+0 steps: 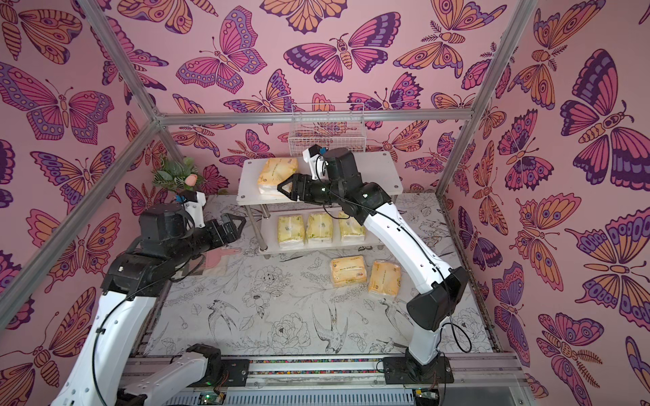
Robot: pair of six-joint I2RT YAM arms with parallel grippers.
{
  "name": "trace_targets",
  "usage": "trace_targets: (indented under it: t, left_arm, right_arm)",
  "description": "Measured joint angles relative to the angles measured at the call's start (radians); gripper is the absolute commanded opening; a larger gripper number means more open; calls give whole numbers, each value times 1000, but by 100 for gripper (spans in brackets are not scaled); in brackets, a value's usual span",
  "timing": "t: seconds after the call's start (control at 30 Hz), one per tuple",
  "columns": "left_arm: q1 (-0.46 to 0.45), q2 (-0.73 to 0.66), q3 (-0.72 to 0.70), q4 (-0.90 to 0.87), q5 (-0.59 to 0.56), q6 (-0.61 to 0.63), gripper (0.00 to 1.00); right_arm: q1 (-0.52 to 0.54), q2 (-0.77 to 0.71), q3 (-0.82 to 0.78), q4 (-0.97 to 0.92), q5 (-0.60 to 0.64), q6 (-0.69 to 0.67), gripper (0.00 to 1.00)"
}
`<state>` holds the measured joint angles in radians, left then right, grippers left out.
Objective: Place the tissue boxes on the shelf by color
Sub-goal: Adjust the box of tissues on the shelf.
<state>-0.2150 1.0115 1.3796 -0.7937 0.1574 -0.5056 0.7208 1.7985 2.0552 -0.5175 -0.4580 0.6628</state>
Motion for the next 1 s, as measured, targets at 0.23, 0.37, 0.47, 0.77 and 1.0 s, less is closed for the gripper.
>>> trace_targets:
  t: [0.23,0.37,0.47,0.77,1.0]
  left_arm:
    - [0,-8,-11,0,0,0,100]
    - [0,-15,-16,0,0,0,100]
    - [0,-23,-25,0,0,-1,100]
    - [0,-29,-38,0,1,-4,100]
    - [0,-29,-43,0,8,-11,100]
  right_arm:
    - [11,69,14,43,-19,48,75]
    - [14,92,34,64,-21,65,75]
    - [14,96,44,64,-18,69,75]
    - [12,90,44,46,32,33,77]
    - [-50,76,48,39,90,6,84]
